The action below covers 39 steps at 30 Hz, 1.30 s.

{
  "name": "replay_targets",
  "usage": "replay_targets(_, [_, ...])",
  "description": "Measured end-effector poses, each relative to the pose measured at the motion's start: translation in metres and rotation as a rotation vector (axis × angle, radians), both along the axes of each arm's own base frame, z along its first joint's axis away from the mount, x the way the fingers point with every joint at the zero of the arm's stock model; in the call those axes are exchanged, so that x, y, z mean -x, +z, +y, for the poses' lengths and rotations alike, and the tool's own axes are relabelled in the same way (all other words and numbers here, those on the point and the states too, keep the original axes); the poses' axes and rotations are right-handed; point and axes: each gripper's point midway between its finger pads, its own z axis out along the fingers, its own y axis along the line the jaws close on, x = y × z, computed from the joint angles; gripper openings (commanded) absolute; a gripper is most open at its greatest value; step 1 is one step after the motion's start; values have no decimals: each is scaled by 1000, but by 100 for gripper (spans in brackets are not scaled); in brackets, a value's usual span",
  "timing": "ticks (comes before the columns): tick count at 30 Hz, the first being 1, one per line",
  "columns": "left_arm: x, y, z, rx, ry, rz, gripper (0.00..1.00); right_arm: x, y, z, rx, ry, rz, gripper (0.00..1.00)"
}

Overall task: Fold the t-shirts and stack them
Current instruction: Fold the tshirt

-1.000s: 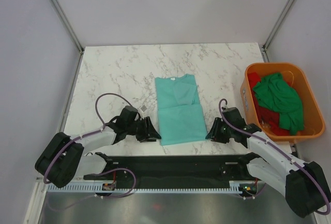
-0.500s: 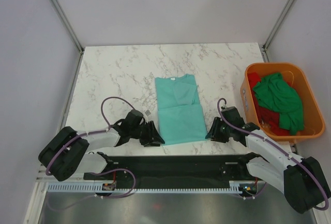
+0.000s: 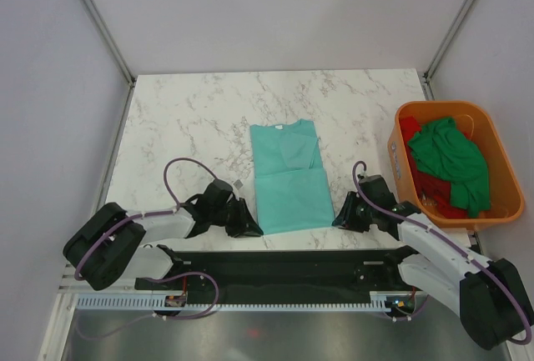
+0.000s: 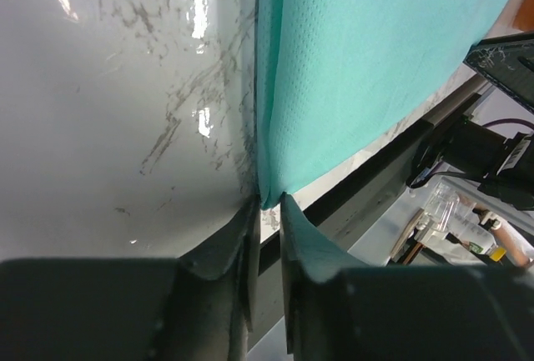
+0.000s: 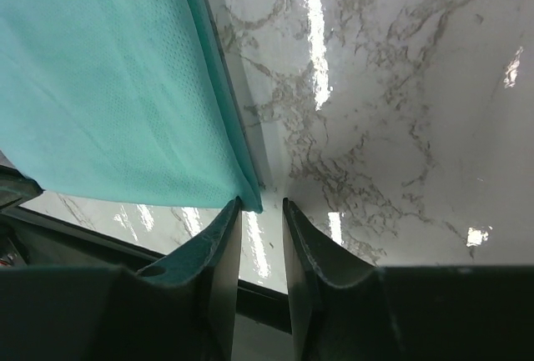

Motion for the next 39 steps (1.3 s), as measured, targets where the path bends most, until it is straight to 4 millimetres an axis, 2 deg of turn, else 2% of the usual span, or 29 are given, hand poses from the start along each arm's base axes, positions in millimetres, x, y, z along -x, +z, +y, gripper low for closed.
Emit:
replay_targets(5, [1,-2,1,-8,4,8,6,1,0,3,-22,4,-3,33])
replay_targets(8, [1,-2,1,-8,4,8,2,1,0,5,-35,4,-3,31])
replay_targets(11, [1,-2,1,-8,4,8,2,1,0,7,-49,3,-3,23])
replay_targets(13, [1,-2,1,-7,4,7,2,2,0,7,-54,4,-3,9])
replay_targets(15, [1,-1,1,-5,4,4,2,2,1,8,-64,2,-10,0])
replay_targets(24, [-1,18,-2,36,0,-44,2,-2,19,14,-119,-1,-85,0])
replay_targets(30, [7,22,1,14,-3,-40,2,4,28,14,-134,8,-105,0])
replay_targets(39, [22,50,-5,64,-17,-66,2,8,62,12,-162,4,-179,0])
